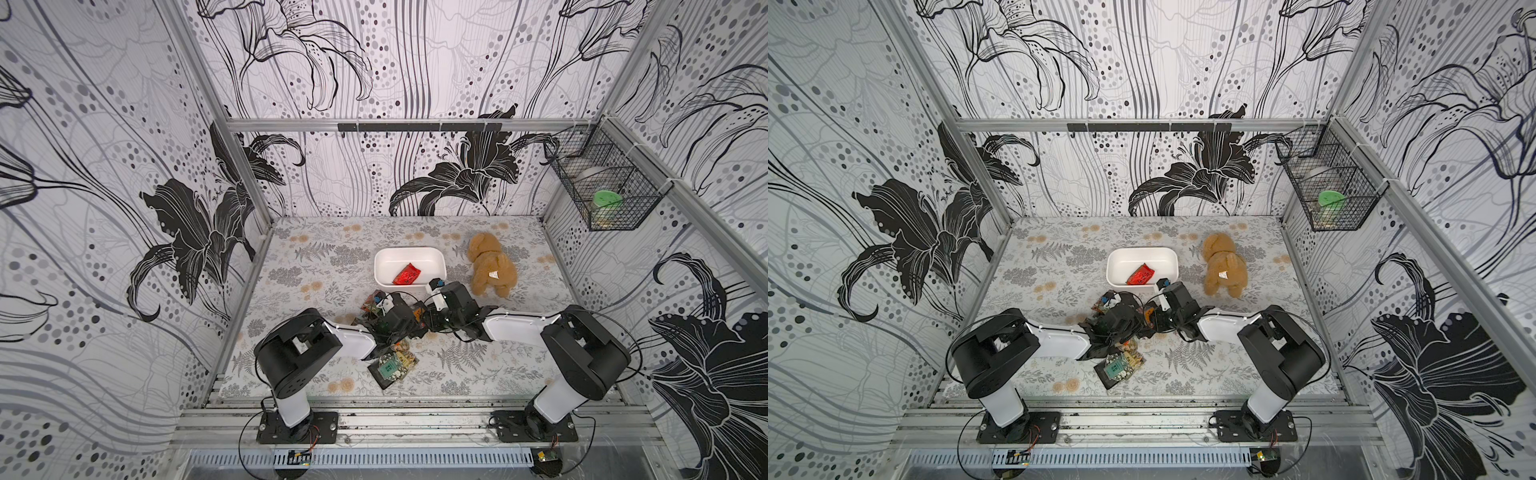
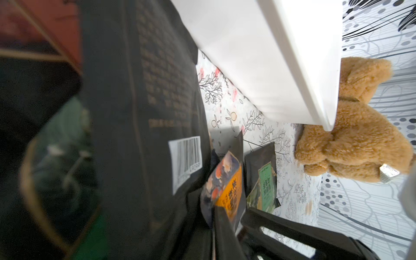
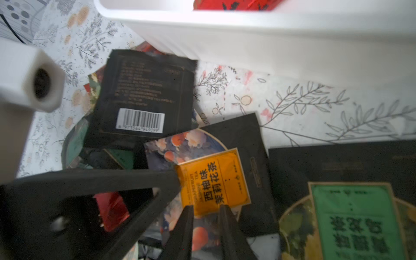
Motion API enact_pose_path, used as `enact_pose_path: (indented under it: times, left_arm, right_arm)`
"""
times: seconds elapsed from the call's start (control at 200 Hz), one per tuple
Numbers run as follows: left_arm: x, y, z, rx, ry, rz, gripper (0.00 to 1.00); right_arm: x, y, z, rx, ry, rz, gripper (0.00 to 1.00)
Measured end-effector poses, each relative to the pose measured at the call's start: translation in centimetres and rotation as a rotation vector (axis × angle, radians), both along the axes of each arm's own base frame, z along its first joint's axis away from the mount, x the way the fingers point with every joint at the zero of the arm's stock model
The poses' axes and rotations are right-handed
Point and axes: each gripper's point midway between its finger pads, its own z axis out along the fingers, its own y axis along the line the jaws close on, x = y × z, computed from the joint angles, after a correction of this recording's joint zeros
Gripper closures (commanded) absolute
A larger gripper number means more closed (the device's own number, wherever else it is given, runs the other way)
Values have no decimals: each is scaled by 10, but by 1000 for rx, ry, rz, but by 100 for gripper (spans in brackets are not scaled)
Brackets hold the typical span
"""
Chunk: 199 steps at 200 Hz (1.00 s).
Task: Put the tea bags into the storage box
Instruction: Pick up the tea bag from the center of the board.
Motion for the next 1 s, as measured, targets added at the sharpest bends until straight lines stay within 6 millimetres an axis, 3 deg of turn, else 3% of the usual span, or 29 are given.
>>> enact_pose_path:
  times: [0.25, 0.431, 0.691, 0.856, 0.996]
  left_arm:
    - [1, 1, -1, -17, -1, -4, 100]
    - [-2, -2, -1, -38, 5, -27, 100]
    - [-12, -2, -1, -68, 14, -62, 100]
    - [-16, -4, -1, -84, 17, -79, 100]
    - [-16, -5, 0, -93, 16, -86, 93]
  right_arm:
    - [8, -11, 14, -13, -62, -49, 75]
    - [19, -24, 7, -39, -40, -92, 75]
    - [34, -13, -1, -58, -17, -91, 79]
    - [30, -16, -17, -93, 28, -89, 82]
    - [27, -18, -21, -102, 40, -87, 84]
